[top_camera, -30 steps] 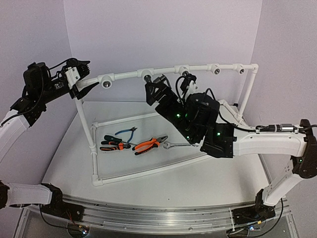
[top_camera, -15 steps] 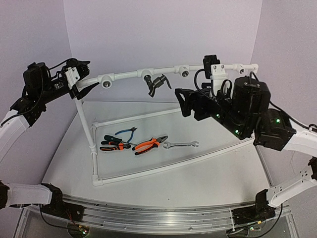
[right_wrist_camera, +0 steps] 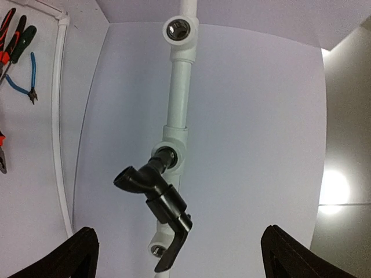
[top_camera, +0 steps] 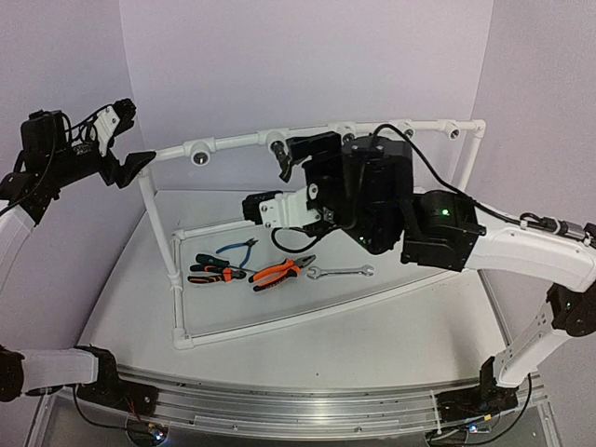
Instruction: Install the water faucets
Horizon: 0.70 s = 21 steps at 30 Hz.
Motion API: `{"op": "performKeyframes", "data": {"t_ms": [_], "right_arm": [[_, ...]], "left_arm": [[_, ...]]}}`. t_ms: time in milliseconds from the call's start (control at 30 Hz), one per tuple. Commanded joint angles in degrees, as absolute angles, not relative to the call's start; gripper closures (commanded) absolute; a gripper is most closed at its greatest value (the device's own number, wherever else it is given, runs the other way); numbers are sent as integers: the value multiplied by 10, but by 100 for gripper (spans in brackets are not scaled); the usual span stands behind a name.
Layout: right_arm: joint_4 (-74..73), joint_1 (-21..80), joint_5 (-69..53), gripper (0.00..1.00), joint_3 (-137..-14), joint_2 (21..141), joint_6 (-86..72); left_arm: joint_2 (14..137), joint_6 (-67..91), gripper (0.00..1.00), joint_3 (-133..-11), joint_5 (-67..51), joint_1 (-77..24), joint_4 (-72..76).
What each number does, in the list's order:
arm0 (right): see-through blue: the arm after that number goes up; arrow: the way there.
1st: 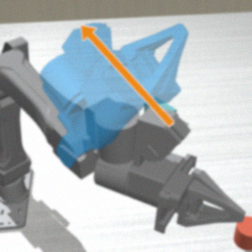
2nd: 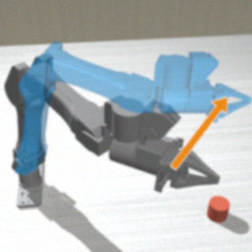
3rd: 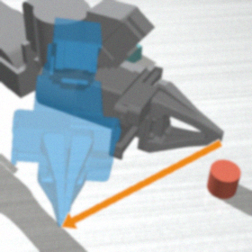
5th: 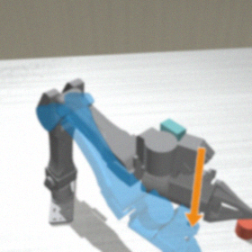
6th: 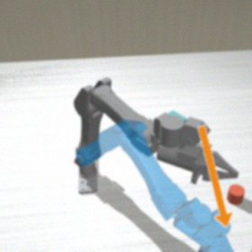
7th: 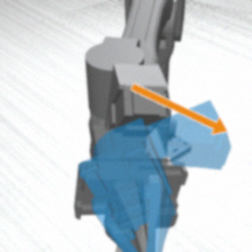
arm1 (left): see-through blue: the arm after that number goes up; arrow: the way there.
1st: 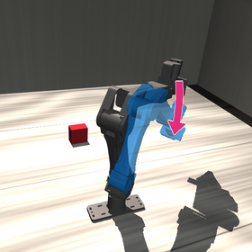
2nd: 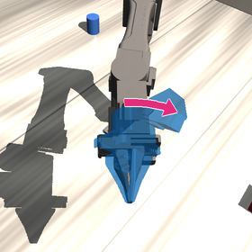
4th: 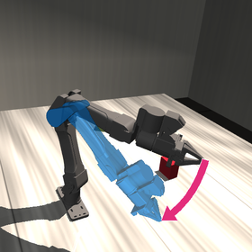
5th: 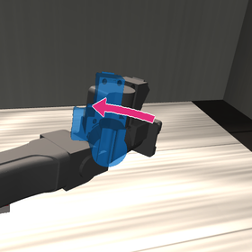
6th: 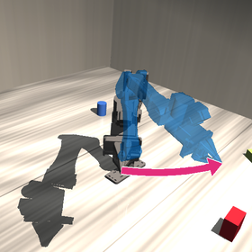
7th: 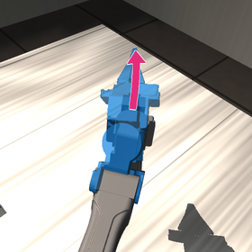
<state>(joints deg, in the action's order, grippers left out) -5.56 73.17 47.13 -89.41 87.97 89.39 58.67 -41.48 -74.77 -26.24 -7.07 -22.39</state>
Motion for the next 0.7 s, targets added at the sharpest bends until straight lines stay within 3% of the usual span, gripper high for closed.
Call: {"op": "performKeyframes", "data": {"t_ms": [0,333,667], "right_arm": [[-52,733,455,2,-980,917,1050],[-151,666,439,2,-1070,986,1091],[-154,640,440,10,-1108,1048,1123]], "left_arm": [[600,-333,11,-767,-352,3,-348],[617,-271,9,-686,-549,95,-301],[685,-204,15,-643,-600,108,-159]]}}
